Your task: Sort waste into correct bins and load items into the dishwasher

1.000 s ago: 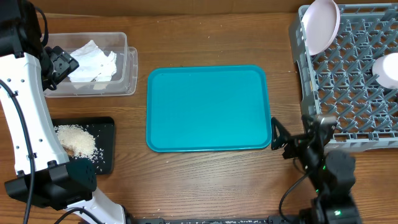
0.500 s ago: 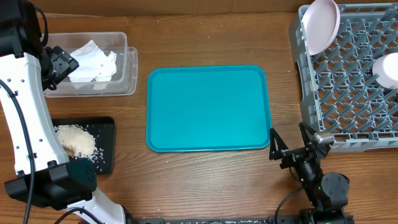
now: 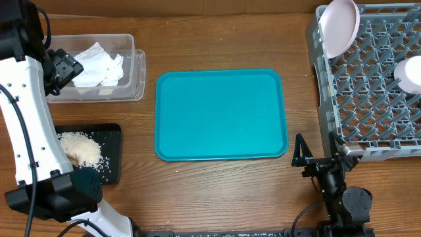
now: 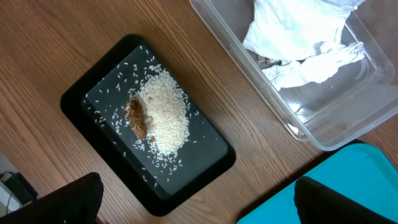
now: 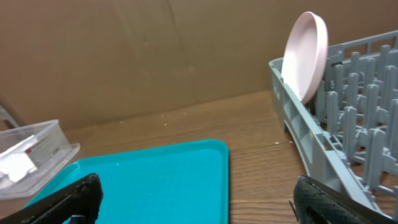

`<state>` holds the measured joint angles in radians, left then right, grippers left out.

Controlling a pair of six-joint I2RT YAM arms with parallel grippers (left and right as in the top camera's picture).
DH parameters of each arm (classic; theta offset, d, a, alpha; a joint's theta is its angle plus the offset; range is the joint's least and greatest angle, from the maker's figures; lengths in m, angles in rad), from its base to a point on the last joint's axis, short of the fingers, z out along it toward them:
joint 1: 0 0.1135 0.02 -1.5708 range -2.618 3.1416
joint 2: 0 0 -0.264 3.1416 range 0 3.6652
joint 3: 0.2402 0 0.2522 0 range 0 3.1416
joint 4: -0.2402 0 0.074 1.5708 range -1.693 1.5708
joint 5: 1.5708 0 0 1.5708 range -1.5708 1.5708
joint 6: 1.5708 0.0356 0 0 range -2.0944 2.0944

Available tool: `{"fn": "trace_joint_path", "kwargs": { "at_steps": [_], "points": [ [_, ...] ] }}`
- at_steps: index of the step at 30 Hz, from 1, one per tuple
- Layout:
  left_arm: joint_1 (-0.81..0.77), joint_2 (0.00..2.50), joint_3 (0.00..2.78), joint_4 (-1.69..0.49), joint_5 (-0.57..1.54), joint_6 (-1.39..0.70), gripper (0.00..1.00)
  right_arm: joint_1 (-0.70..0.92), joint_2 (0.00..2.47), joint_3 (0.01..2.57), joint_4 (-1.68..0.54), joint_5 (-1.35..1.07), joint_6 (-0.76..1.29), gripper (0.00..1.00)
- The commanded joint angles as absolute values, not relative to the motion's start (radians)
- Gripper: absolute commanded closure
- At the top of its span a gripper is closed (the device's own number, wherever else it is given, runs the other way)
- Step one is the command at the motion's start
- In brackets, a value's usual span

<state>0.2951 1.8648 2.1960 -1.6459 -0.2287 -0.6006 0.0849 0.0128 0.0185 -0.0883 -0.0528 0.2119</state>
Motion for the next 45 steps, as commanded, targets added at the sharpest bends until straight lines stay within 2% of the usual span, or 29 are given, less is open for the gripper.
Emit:
{"fn": "trace_joint_path", "kwargs": {
  "at_steps": [1,33,38,45],
  "points": [
    [0.293,1.865,2.192,-1.644,-0.236,-0.614,0.0,0.079,0.003,0.008,-0.084,-0.02,0.208,0.0],
    [0.293,1.868,2.192,-1.644,-0.235,-0.614,0.0,0.079,0.003,0.008,-0.084,-0.02,0.208,0.0],
    [0.293,1.868,2.191,-1.68,-0.246,-0.519,0.0,0.079,0.003,0.008,-0.084,-0.02,0.208,0.0],
    [0.246,1.846,2.067,-1.631,-0.182,-0.512,0.0,0.079,0.003,0.008,-0.084,-0.02,0.208,0.0]
  ]
}}
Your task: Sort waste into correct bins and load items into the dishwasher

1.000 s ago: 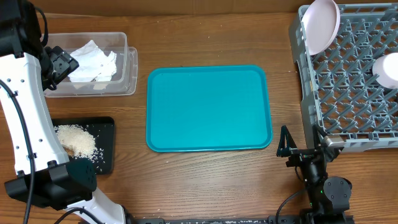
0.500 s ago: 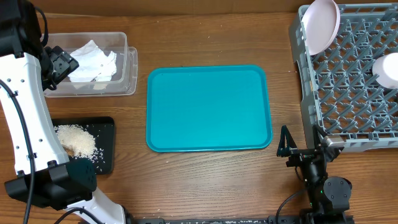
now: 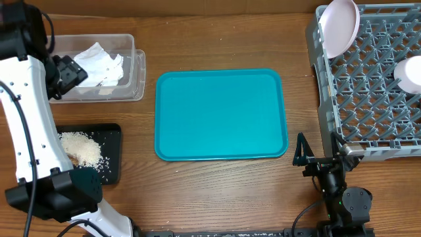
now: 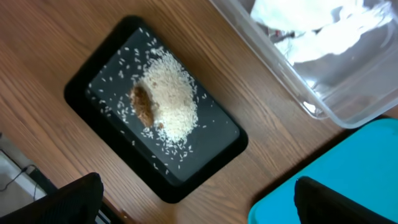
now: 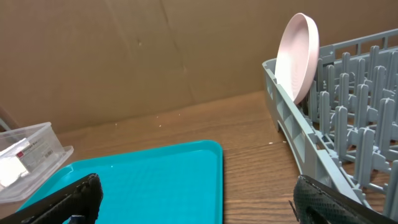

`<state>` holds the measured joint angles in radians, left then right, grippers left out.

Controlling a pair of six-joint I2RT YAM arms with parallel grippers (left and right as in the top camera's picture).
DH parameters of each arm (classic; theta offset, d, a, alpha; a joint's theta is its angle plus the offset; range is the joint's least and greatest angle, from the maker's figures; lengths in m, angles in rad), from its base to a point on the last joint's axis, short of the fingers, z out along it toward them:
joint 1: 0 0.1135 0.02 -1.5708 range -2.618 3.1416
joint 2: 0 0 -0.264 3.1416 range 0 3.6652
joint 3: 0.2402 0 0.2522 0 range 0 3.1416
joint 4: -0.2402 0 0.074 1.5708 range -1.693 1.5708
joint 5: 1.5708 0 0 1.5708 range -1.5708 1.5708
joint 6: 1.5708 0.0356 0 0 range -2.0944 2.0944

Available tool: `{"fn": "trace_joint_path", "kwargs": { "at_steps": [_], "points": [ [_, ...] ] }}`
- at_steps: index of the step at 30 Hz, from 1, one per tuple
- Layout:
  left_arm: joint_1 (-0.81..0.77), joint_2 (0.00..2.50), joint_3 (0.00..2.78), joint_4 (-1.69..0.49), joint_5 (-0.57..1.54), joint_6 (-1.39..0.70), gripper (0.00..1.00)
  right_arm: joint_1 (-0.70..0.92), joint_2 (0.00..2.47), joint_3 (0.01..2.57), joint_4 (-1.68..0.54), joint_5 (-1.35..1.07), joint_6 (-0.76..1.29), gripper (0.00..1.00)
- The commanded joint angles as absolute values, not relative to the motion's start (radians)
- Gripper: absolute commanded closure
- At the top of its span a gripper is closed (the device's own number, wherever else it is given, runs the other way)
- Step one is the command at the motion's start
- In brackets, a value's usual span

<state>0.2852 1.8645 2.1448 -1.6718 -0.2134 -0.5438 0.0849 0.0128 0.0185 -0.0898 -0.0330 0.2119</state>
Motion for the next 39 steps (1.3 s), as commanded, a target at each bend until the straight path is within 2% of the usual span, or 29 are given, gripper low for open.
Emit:
{"fn": "trace_joint_path", "kwargs": {
  "at_steps": [1,10,19,25,32,39],
  "points": [
    [0.232,1.829,2.025,-1.595,-0.182,-0.498,0.0,0.079,0.003,0.008,-0.084,-0.02,0.208,0.0],
    [0.099,1.412,1.302,-0.954,-0.089,-0.337,0.0,0.079,0.003,0.008,-0.084,-0.02,0.208,0.0],
    [0.091,1.018,0.596,-0.353,-0.017,-0.336,0.0,0.079,0.003,0.008,-0.084,-0.02,0.208,0.0],
    [0.091,0.848,0.282,-0.008,0.024,-0.336,0.0,0.079,0.003,0.008,-0.084,-0.02,0.208,0.0],
    [0.091,0.719,0.086,0.207,0.024,-0.336,0.0,0.079,0.003,0.008,-0.084,-0.02,0.208,0.0],
    [0.091,0.548,0.005,0.191,0.02,-0.335,0.0,0.079,0.003,0.008,-0.084,-0.02,0.208,0.0]
  ]
}}
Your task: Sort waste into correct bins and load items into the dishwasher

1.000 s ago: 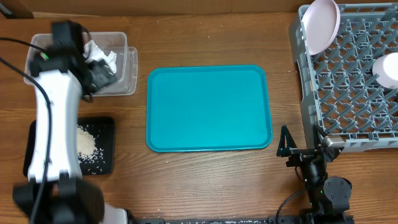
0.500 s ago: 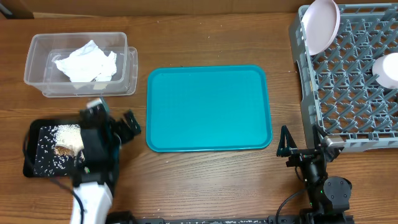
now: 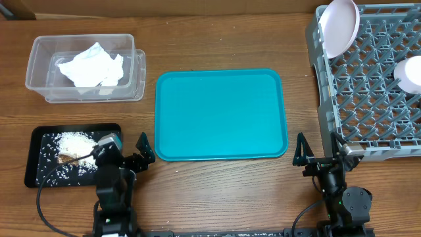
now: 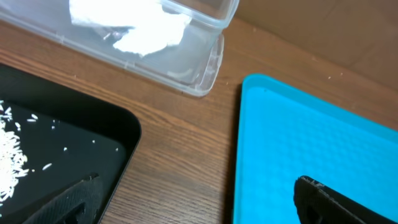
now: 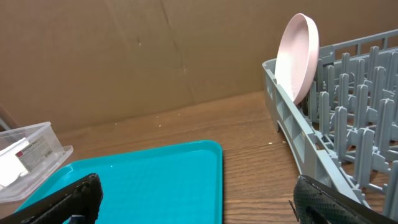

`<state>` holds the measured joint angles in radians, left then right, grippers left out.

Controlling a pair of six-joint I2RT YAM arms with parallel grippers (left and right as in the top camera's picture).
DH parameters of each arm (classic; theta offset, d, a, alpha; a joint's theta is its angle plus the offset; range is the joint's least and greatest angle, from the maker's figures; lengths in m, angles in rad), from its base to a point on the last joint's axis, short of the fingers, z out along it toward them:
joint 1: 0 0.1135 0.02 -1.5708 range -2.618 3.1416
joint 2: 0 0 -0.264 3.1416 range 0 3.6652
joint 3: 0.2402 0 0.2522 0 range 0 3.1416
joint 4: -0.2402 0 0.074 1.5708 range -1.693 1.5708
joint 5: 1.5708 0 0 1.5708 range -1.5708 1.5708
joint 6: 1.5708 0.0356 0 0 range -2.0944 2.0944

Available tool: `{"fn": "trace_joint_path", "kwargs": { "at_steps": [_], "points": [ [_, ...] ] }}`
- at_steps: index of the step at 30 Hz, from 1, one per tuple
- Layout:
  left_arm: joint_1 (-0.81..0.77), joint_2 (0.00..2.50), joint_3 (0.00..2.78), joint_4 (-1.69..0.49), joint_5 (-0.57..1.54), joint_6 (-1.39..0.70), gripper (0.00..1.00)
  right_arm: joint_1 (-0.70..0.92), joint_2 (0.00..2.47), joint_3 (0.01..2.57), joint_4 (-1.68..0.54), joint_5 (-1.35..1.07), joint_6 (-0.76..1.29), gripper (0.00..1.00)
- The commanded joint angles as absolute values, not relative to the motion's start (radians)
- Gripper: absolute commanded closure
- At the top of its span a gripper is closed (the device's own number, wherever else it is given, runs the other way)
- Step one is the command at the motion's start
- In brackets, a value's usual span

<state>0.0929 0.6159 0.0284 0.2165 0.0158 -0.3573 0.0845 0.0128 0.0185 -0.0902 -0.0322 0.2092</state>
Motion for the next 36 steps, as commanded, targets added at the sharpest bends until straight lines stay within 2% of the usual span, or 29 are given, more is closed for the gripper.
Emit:
{"fn": "trace_joint_path", "kwargs": {
  "at_steps": [1,10,18,27,36],
  "points": [
    [0.091,0.527,0.004,0.173,0.019,-0.336,0.0,0.079,0.003,0.008,-0.084,-0.02,0.208,0.0],
    [0.091,0.354,0.005,-0.08,-0.005,-0.303,0.0,0.079,0.003,0.008,-0.084,-0.02,0.208,0.0],
    [0.091,0.249,0.005,-0.079,0.004,-0.284,0.0,0.079,0.003,0.008,-0.084,-0.02,0.208,0.0],
    [0.091,0.018,0.005,-0.079,0.001,-0.283,0.0,0.079,0.003,0.008,-0.084,-0.02,0.208,0.0],
    [0.068,0.003,0.005,-0.081,0.01,-0.099,0.0,0.079,0.003,0.008,-0.084,-0.02,0.208,0.0]
  ]
}}
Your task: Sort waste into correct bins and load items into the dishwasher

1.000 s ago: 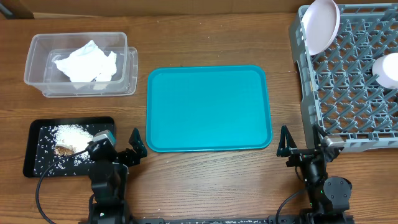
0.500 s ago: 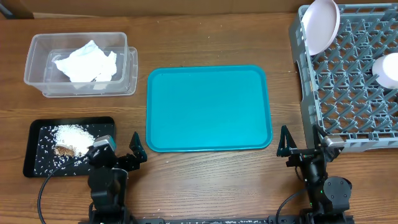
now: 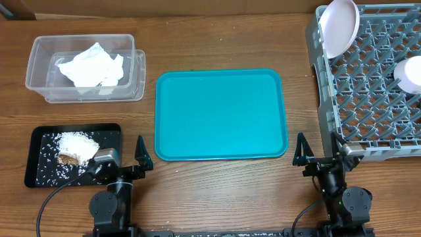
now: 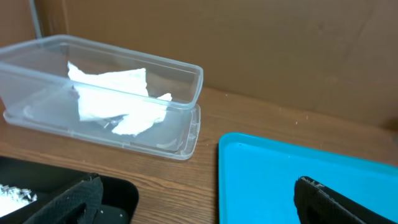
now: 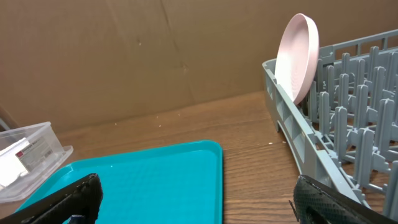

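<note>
The teal tray (image 3: 220, 114) lies bare mid-table. A clear bin (image 3: 39, 66) at the back left holds crumpled white paper (image 3: 91, 66). A black tray (image 3: 46, 168) at the front left carries rice and a brown scrap. The grey dish rack (image 3: 368, 99) on the right holds a pink plate (image 3: 340, 26) and a white piece (image 3: 409, 72). My left gripper (image 3: 120, 158) (image 4: 199, 202) is open and low at the front, between the black and teal trays. My right gripper (image 3: 321, 158) (image 5: 199, 199) is open by the rack's front corner. Both hold nothing.
The bin's lid (image 3: 139, 76) leans against its right side. A brown cardboard wall (image 5: 155, 56) stands behind the table. Bare wood lies between the teal tray and the rack (image 3: 301, 99).
My left arm has sunk a little at the front edge, and its wrist view has tipped up from the table to look level at the clear bin and the wall. The right arm is unchanged.
My left arm first reached high over the table's left side, looking down on the black tray and bin, and stayed there. Then it was folded low at the front edge, where it is now. The right gripper shifted slightly early and has stayed open.
</note>
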`<state>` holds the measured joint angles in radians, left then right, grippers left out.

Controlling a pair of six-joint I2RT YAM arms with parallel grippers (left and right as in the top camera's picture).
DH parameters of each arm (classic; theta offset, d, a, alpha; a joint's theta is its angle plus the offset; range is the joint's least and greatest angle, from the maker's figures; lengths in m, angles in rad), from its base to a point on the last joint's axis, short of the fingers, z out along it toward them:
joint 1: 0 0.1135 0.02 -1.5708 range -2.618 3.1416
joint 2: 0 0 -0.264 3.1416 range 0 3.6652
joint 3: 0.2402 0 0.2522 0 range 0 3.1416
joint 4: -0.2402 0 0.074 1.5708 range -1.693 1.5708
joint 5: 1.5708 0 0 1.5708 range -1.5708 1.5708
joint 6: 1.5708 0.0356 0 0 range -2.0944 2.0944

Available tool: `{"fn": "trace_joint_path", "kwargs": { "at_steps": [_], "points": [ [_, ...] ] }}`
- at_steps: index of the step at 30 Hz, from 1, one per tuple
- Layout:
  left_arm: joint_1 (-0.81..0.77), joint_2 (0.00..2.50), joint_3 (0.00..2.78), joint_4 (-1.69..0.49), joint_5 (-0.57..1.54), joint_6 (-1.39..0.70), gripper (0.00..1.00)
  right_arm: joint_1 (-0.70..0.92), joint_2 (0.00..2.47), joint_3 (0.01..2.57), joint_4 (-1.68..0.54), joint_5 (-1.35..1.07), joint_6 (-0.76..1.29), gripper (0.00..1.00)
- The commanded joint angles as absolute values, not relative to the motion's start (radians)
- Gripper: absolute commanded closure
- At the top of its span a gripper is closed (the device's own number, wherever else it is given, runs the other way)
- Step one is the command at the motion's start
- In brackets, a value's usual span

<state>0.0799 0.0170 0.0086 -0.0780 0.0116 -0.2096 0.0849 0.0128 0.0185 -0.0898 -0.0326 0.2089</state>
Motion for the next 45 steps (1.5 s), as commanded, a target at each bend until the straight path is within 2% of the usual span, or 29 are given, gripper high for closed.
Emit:
{"fn": "trace_joint_path", "kwargs": {
  "at_steps": [1,45],
  "points": [
    [0.068,0.003,0.005,-0.081,0.008,-0.089,0.0,0.079,0.003,0.008,-0.084,-0.02,0.208,0.0],
    [0.056,0.027,0.005,-0.078,0.012,-0.085,0.0,0.079,0.003,0.008,-0.084,-0.02,0.208,0.0]
  ]
}}
